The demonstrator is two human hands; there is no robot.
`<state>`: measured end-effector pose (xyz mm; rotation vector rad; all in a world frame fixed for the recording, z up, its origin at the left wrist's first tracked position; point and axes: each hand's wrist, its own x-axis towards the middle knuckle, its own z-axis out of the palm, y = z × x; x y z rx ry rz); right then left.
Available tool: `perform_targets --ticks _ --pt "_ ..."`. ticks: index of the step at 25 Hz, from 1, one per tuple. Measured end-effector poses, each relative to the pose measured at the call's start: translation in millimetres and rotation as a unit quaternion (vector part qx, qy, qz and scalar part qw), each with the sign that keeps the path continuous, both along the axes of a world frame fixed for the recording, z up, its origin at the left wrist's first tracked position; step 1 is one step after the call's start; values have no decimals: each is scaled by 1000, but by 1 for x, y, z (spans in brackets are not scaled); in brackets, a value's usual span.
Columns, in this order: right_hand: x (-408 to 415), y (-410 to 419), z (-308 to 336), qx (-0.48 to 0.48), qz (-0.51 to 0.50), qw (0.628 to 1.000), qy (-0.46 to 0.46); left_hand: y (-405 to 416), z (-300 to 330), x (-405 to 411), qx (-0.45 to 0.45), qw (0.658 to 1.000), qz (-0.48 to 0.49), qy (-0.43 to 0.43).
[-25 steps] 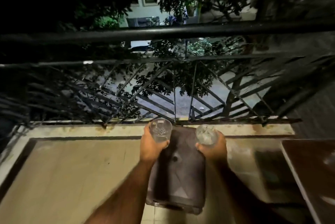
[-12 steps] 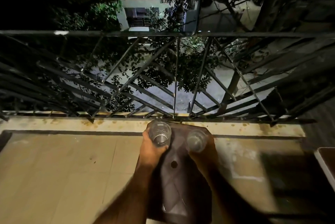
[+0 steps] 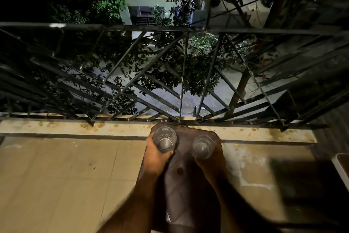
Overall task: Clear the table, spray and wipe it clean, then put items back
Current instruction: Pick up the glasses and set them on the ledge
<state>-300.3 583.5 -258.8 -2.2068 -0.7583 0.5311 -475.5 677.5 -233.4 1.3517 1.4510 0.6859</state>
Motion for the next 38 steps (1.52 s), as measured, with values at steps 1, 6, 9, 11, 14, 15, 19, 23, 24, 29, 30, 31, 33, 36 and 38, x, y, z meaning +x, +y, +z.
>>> perform_targets --ticks 1,6,9,11,14,15,19,23,24,29,30,31,33,36,38 --pt "3 -1 -5 -5 -1 1000 -21 -1 0 -1 1 1000 2 5" --pt "7 1 -3 -36 36 997 51 -5 -8 -4 2 1000 2 9" --pt "3 3 -3 1 -4 1000 -15 -4 -16 -4 -2 1000 3 0" --pt "5 2 -3 4 37 997 61 -5 -21 -4 -4 1000 0 2" --pt "8 0 5 5 44 994 98 -8 -22 -9 -15 1000 -9 10" --pt "6 0 10 11 32 997 64 -10 -20 -11 -21 1000 -14 14" --pt "-7 -13 40 5 30 1000 8 -25 4 -20 -18 998 -43 42" --pt "6 -42 95 -11 77 997 -28 -49 65 -15 100 979 -87 158" --pt "11 -51 107 -30 92 995 -35 -57 80 -8 133 966 -116 189" --pt "51 -136 192 -86 21 993 -79 -112 166 54 218 920 -252 205" --pt "63 -153 209 -84 6 993 -87 -121 180 68 237 912 -270 199" --pt "77 -174 228 -77 -9 993 -94 -133 196 87 255 904 -289 185" --pt "105 -217 262 -57 -33 992 -108 -156 223 126 284 888 -325 160" --pt "142 -290 304 -42 -89 986 -136 -207 259 189 333 855 -374 133" --pt "164 -344 325 -29 -131 980 -147 -251 280 230 359 830 -411 116"
